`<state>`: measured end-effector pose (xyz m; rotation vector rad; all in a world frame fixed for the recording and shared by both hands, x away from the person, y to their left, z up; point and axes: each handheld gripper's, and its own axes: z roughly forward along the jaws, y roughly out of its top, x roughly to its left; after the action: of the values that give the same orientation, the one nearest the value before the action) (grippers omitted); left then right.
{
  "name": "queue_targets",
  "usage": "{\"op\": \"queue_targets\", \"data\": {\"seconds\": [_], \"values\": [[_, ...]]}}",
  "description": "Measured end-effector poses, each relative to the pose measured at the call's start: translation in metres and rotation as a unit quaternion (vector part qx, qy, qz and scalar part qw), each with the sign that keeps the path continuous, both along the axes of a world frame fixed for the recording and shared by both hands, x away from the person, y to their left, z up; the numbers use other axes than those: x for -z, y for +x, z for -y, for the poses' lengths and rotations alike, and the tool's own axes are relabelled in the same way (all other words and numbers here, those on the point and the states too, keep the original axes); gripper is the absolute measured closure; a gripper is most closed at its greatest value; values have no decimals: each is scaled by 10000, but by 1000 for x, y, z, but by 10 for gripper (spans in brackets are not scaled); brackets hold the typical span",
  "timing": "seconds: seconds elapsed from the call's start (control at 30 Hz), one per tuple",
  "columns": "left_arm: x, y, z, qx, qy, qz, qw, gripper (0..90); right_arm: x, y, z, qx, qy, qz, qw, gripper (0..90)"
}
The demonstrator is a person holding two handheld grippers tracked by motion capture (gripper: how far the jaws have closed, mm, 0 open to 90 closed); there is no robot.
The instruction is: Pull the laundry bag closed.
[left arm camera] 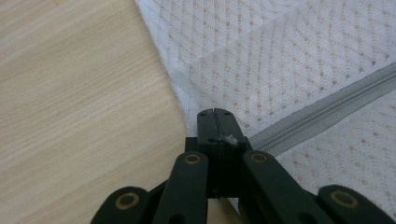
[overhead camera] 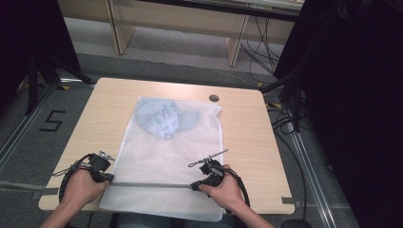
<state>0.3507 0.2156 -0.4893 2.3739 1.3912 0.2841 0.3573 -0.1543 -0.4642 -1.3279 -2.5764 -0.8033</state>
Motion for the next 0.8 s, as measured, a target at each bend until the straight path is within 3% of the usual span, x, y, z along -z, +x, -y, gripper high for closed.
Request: {"op": "queue_targets", "data": {"seconds": [0.4,0.6,0.63,0.7,0.8], "values": [[1,0,1,-69,-22,34,10000,900,-1,-2,14,150,6,-202,9997,869],[0,0,0,6,11,3,10000,900,-1,-1,18,115,49,-88,9999,869],[1,0,1,-80,-23,41,10000,900,-2,-2,18,215,14,-204,9996,869],[0,0,1,-52,-16,19,10000,900,-1,-1,21,128,14,-101,9999,869],[0,0,0,-5,0,3,10000,900,-1,-1,23,199,-20,-167,9997,869]]}}
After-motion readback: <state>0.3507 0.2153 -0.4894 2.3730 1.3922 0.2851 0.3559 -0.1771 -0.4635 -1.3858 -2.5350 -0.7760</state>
